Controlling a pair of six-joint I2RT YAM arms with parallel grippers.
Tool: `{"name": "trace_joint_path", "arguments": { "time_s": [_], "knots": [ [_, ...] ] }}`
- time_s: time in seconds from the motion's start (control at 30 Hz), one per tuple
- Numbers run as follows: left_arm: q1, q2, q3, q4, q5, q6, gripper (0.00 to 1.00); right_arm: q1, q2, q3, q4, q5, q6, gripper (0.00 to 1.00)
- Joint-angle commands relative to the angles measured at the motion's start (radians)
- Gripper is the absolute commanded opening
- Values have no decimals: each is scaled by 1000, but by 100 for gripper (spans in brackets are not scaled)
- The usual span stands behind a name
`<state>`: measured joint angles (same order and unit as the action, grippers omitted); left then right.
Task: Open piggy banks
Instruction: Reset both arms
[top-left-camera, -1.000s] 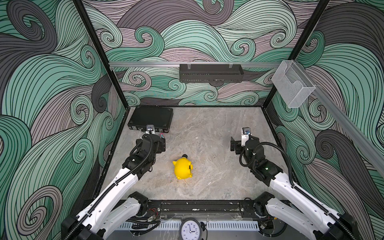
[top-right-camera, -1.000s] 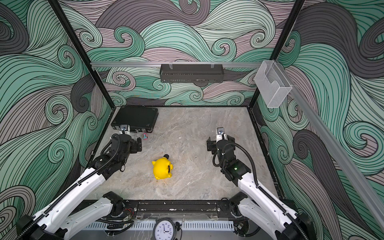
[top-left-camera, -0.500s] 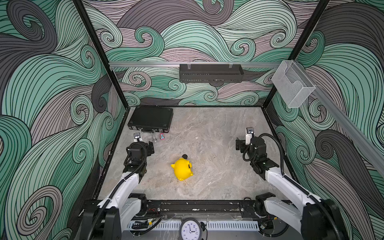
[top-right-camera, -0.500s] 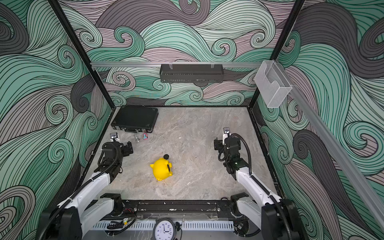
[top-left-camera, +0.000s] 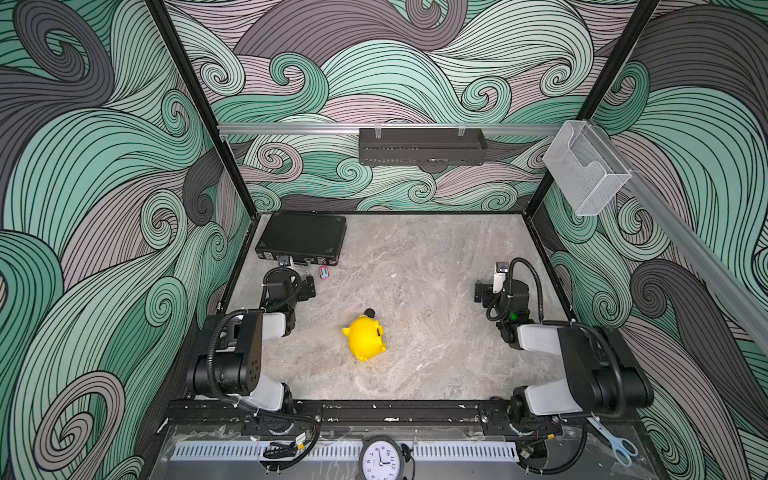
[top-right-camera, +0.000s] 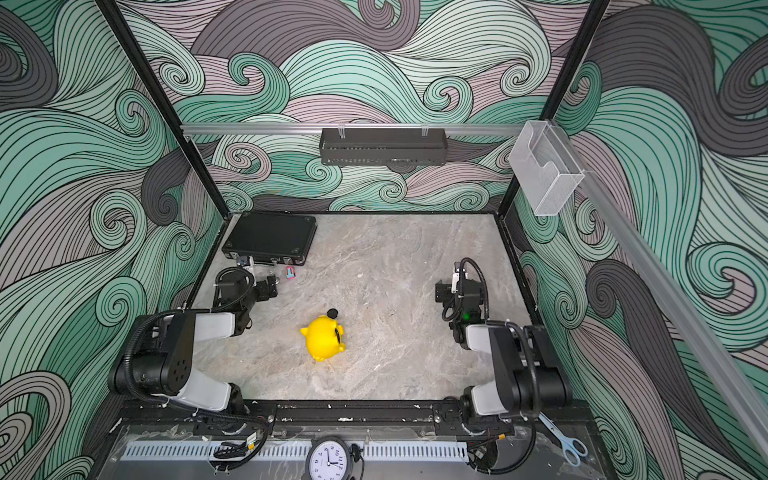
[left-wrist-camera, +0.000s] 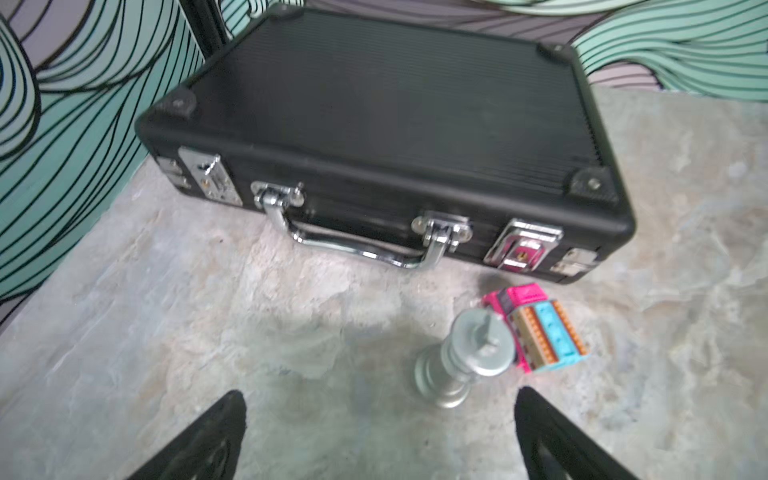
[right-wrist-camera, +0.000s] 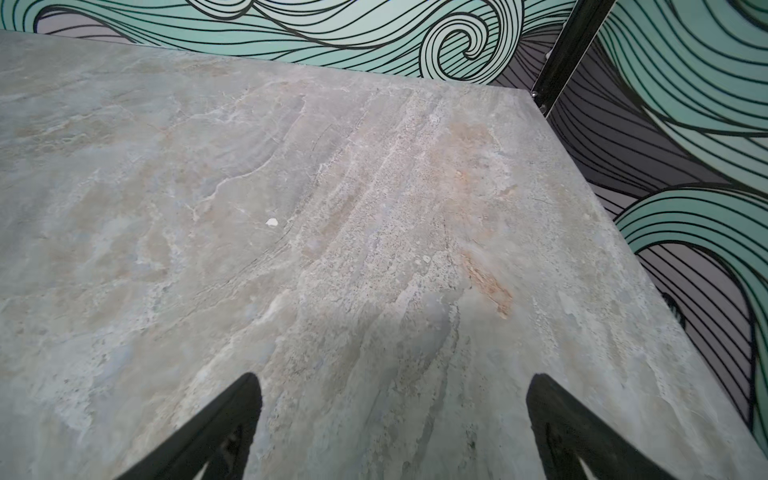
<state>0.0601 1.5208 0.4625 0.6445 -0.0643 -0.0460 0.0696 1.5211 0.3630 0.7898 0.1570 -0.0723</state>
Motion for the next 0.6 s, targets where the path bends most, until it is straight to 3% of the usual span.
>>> {"name": "trace_joint_path", "arguments": {
  "time_s": [0.0,0.07,0.13,0.57],
  "knots": [
    [7,-8,28,-23,32,0,99,-13,-8,42,11,-45,26,100],
    [7,-7,28,-23,35,2,99,-34,30,41,81,-78,38,100],
    [7,-4,26,-14,35,2,99,-42,1,56,0,-92,42,100],
    [7,-6,25,-12,35,2,99,-42,8,50,27,-93,39,100]
  ]
}}
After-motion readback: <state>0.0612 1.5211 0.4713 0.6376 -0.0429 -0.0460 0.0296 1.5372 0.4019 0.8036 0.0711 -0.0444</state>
